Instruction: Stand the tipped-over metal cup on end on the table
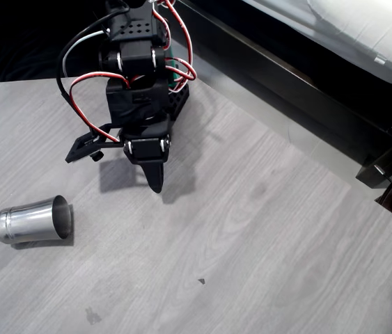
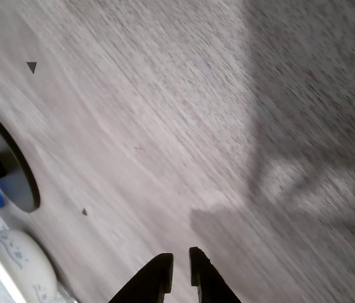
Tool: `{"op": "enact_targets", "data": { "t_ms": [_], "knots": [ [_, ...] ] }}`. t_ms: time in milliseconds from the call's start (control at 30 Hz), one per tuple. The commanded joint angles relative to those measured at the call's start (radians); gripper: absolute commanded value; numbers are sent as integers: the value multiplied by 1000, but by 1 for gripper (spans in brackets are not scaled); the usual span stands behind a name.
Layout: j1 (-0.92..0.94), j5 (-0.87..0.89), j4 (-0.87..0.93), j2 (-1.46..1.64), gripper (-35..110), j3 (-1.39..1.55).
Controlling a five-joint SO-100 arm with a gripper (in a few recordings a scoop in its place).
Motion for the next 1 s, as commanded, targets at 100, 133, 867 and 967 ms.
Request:
{"op": "enact_targets", "data": {
  "t_ms": [100, 133, 867, 967],
  "knots": [
    [2, -3, 2, 28, 0, -3],
    [2, -3, 2, 28, 0, -3],
    [-35, -2, 0, 28, 0, -3],
    [-37, -2, -3, 28, 0, -3]
  ]
}}
